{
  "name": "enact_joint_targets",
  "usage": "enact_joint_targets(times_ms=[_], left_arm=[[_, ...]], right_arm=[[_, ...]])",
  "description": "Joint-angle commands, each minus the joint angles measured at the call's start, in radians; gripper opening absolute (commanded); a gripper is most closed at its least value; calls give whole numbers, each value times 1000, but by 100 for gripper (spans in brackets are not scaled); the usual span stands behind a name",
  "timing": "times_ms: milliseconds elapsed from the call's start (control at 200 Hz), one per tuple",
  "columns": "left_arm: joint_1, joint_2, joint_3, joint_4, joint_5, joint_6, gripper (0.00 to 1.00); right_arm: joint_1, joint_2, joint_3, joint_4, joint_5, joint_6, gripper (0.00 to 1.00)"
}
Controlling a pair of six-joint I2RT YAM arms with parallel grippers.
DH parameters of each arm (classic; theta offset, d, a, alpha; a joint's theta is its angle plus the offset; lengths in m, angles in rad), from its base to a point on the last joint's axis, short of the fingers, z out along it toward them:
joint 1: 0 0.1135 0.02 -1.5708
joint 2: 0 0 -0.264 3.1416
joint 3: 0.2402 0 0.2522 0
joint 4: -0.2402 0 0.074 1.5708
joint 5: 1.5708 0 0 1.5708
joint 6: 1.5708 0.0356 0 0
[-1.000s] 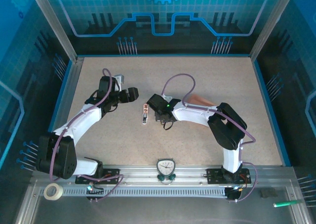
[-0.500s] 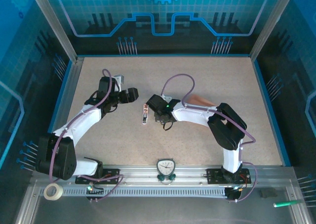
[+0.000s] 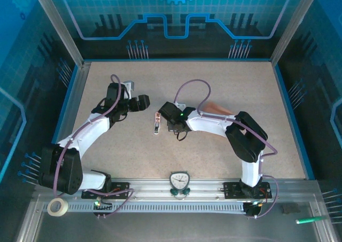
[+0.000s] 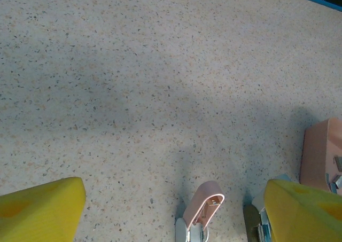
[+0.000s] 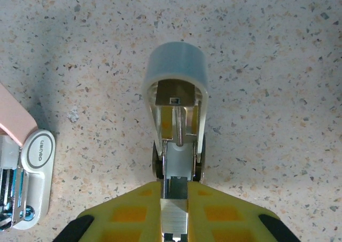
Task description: Load the staples into the stapler
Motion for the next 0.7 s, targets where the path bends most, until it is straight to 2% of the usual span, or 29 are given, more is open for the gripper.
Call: enact_joint_targets(times_ms=[0, 695], left_arm=[[6, -9, -16, 29, 34, 18, 88], [6, -61, -21, 33, 20, 47, 87]], right_arm=[[18, -39, 4, 6, 41, -25, 16], [27, -37, 47, -10, 63, -50, 16]])
